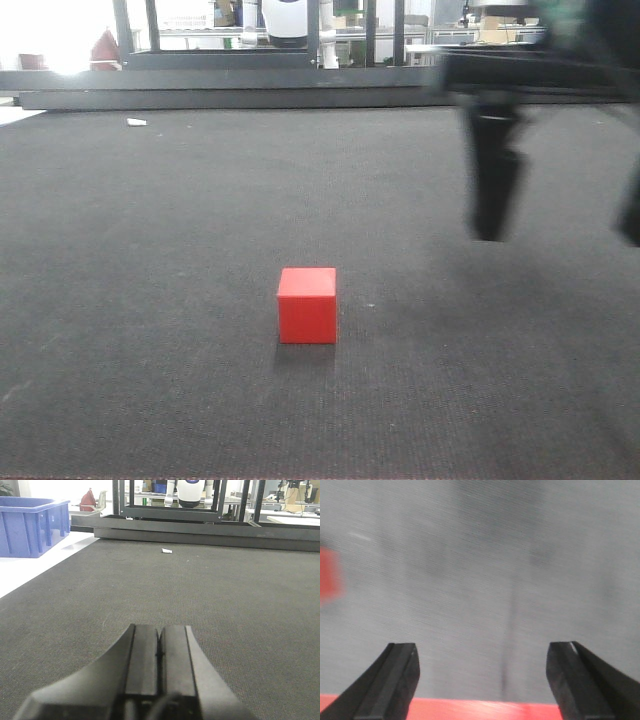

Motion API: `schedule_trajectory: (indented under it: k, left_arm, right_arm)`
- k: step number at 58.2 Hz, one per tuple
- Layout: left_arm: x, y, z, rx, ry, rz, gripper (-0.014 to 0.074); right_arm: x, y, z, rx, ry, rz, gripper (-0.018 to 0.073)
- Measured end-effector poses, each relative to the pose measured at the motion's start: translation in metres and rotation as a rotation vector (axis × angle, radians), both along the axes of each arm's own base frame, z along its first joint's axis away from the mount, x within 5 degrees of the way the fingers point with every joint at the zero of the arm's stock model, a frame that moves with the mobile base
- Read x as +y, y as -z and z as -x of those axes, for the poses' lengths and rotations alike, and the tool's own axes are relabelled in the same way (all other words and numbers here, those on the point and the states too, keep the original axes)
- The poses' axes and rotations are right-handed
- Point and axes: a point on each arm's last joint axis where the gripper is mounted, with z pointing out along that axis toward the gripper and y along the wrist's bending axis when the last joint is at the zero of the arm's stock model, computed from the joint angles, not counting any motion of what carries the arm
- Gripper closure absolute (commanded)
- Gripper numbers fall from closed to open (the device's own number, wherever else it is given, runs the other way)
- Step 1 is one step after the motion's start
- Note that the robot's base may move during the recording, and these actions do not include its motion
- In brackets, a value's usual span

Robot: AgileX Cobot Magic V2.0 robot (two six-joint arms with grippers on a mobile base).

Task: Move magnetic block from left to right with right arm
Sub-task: 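Lower the open right gripper over the red cube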

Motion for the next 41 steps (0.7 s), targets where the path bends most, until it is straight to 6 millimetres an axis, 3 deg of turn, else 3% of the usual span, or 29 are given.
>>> schedule_trajectory:
  k: [18,30,41]
  left_arm:
    - [0.0,0.0,0.0,0.0,0.0,0.0,0.0713]
    - [0.0,0.0,0.0,0.0,0.0,0.0,0.0713]
    - [0.0,0.0,0.0,0.0,0.0,0.0,0.0713]
  right_arm:
    - [0.066,0.012,-0.019,0.042,-0.048,0.011,-0.0064]
    - [0.099,0.018,-0.029,0.048,-0.095,0.009,-0.0064]
    - [0.118,0.028,-0.04,0.062,-0.075,0.008,-0.0064]
